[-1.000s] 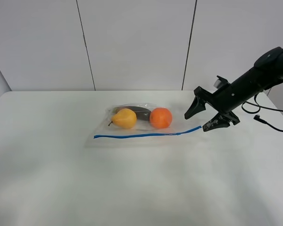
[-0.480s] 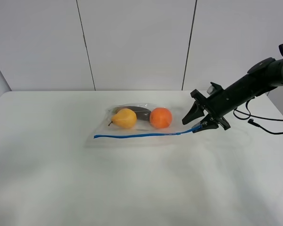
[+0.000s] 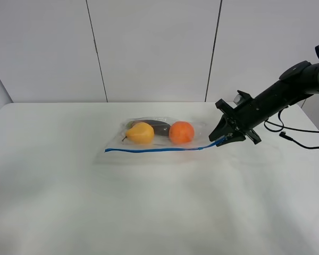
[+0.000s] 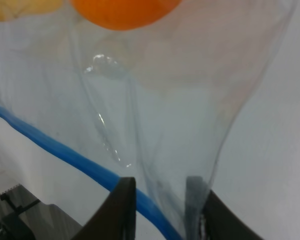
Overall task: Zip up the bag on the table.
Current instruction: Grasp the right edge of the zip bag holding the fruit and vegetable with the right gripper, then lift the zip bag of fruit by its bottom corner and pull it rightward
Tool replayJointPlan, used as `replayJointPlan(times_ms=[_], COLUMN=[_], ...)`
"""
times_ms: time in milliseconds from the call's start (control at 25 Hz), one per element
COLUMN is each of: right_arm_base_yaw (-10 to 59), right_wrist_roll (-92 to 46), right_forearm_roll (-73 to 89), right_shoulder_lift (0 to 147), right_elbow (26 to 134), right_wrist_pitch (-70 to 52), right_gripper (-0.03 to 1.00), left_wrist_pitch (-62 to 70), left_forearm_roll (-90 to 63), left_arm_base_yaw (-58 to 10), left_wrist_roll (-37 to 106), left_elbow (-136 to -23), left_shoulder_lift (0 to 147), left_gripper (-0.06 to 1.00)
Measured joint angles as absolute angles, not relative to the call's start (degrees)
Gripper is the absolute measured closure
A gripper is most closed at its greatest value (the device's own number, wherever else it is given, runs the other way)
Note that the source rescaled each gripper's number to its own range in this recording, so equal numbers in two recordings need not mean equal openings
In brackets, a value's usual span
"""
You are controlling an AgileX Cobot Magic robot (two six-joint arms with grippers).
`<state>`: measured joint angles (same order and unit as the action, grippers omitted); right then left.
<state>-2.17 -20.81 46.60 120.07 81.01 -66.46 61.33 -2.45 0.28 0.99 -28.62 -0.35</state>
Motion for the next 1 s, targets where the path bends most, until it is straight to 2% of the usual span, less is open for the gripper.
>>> replayJointPlan(times_ms=[360,720,880,1000], right_arm_base_yaw=[-2.2,-2.2,-2.2,-2.2], right_wrist_roll=[-21.9,-22.9,-23.3,-23.4], right_forearm_roll=[46.2,45.9,45.9,45.9], right_shoulder_lift=[120.1,120.1,120.1,120.1], right_elbow=[81.0,81.0,81.0,81.0], right_wrist_pitch=[-67.9,-68.9,-68.9,-68.9], right_gripper=[0.82,0.84,0.95,0.96], left_wrist_pitch=[61.3,61.3,61.3,61.3], left_forearm_roll=[-2.4,-2.4,-2.4,-2.4], left_arm_base_yaw=[0.3,0.3,0.3,0.3], left_wrist_roll=[1.0,1.0,1.0,1.0], left_elbow=[-28.6,-28.6,-28.6,-28.6], left_shoulder_lift=[-0.4,-0.4,-0.4,-0.4], left_gripper=[-0.05,-0.05,-0.05,-0.05])
